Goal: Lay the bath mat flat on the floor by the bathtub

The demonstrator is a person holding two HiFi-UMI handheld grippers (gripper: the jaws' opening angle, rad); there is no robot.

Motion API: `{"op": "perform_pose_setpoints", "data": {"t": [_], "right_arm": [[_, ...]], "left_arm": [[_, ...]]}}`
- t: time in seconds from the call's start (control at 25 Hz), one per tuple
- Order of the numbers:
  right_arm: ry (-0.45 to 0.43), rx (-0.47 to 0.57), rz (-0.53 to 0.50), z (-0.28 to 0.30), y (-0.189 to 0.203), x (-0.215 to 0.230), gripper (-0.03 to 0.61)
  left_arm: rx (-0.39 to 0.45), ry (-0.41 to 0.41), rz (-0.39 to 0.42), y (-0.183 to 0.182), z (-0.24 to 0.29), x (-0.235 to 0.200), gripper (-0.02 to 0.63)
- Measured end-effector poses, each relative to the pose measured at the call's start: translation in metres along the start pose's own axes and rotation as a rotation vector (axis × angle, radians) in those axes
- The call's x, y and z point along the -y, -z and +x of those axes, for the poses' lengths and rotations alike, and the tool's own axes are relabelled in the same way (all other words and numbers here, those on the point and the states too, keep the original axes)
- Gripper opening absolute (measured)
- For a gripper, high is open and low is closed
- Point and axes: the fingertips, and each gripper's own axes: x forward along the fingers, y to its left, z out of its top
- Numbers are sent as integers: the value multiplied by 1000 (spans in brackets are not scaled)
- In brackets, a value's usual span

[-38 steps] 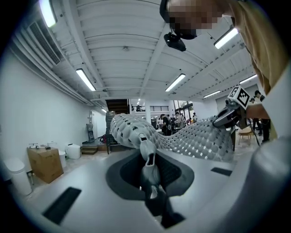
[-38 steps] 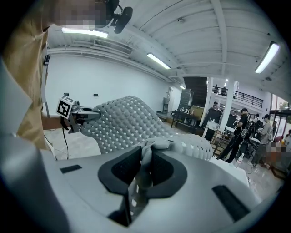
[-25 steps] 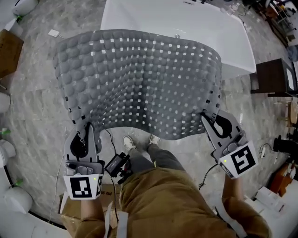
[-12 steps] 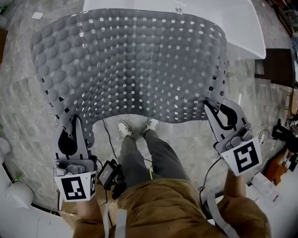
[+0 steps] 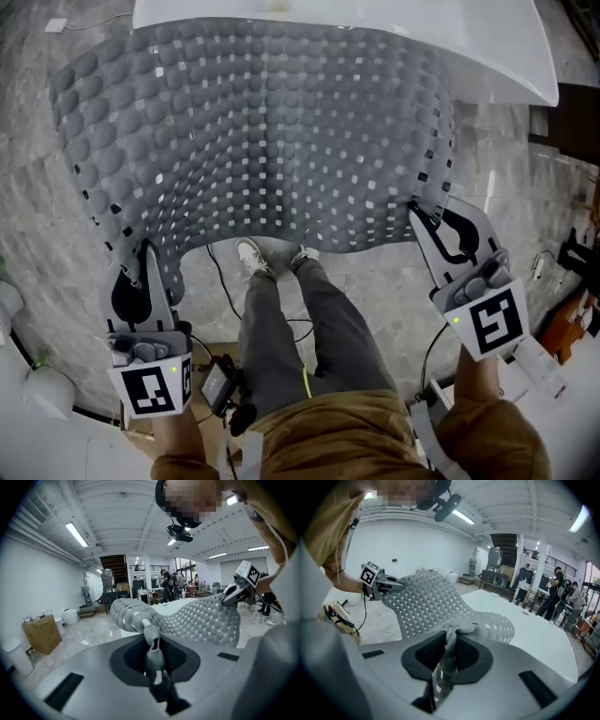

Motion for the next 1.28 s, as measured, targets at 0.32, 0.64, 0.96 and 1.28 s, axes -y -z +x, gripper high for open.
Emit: {"op": "perform_pose_setpoints", "data": {"t": [0.32,0.64,0.96,1.28], "right_arm": [[21,-39,-37,2,9,2,48],[43,-36,-34,1,2,0,48],[69,-58,-18,2,14,5,48],[82,-32,-32,4,17,4,48]], "left_arm": [[-29,-3,-14,5,-2,1,41],[-22,1,8,-3,0,4,41],[-31,3,12,-2,0,5,41],[-36,11,51,-6,0,8,41]]}}
